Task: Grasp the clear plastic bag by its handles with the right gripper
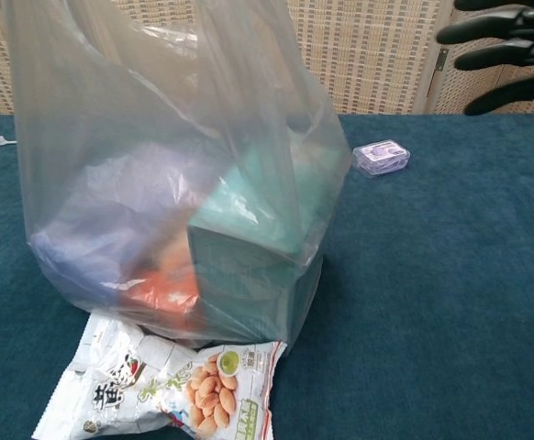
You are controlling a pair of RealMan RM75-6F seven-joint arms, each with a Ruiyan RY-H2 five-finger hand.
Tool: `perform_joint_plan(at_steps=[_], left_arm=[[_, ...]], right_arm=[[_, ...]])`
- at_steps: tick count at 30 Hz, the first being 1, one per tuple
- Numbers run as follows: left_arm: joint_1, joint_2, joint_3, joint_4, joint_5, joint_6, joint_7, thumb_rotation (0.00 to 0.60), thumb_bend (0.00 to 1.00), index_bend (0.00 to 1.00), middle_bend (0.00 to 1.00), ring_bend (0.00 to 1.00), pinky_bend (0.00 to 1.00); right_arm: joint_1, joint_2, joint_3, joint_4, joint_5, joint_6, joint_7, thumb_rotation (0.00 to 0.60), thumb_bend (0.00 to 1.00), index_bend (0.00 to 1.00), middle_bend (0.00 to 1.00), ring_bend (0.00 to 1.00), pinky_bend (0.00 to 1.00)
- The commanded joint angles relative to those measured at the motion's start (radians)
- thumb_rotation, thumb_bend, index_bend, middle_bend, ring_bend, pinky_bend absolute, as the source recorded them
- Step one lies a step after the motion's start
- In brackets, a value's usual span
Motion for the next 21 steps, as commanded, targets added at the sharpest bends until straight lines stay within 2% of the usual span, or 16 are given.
perform_joint_plan(at_steps=[1, 3, 10, 21], left_arm=[[0.001, 0.007, 0.000, -0.008, -0.010, -0.008, 0.012, 0.600, 0.21, 0.35, 0.25, 0.21, 0.05], [0.001, 0.011, 0.001, -0.013, -0.013, -0.011, 0.020, 0.600, 0.21, 0.35, 0.25, 0.21, 0.05], [0.002, 0.018, 0.005, -0.019, -0.020, -0.017, 0.042, 0.600, 0.21, 0.35, 0.25, 0.21, 0.05], [0.006, 0.037, 0.010, -0.038, -0.018, -0.019, 0.069, 0.600, 0.21, 0.35, 0.25, 0.21, 0.05]], right_arm=[[0.135, -0.034, -0.018, 0.014, -0.054, -0.046, 0.226, 0.600, 0.08, 0.00, 0.01, 0.00, 0.12], [0.171, -0.050, -0.012, 0.030, -0.049, -0.059, 0.264, 0.600, 0.08, 0.00, 0.00, 0.00, 0.12], [0.251, -0.112, 0.024, 0.047, 0.002, -0.096, 0.272, 0.600, 0.08, 0.00, 0.00, 0.00, 0.12], [0.352, -0.199, 0.091, 0.062, 0.117, -0.167, 0.218, 0.600, 0.08, 0.00, 0.00, 0.00, 0.10]])
